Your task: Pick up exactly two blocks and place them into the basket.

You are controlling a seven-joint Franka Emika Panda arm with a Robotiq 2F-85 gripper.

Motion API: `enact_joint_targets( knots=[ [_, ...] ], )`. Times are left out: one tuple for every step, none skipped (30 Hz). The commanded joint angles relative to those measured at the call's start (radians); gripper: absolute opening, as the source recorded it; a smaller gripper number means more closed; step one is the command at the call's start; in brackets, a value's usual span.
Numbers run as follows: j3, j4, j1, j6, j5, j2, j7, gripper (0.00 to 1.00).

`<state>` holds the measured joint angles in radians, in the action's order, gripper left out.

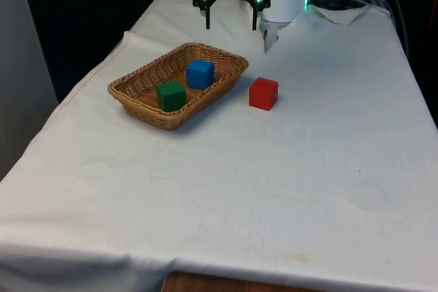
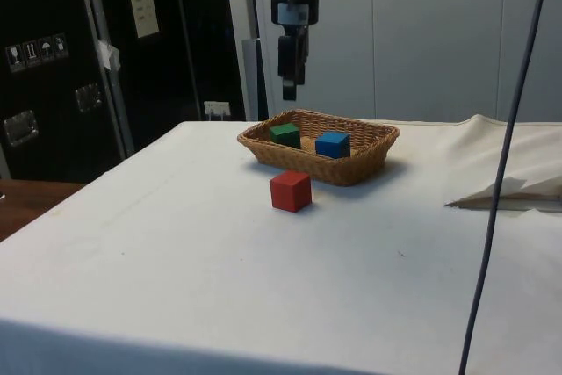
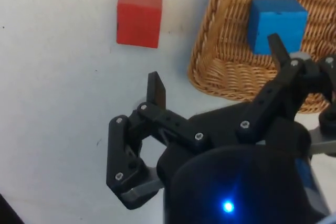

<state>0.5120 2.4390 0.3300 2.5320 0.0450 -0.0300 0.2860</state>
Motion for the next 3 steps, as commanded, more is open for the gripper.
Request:
enact_joint_targets(
  knots=[
    [-0.006,-0.006,-0.001,-0.002,0.026,0.008,-0.027,1.0],
    [-0.007,-0.005,-0.002,-0.003,0.025,0.006,-0.026,1.0],
    [-0.009,-0.001,0.0,0.0,0.009,0.002,-0.015,1.0]
  ],
)
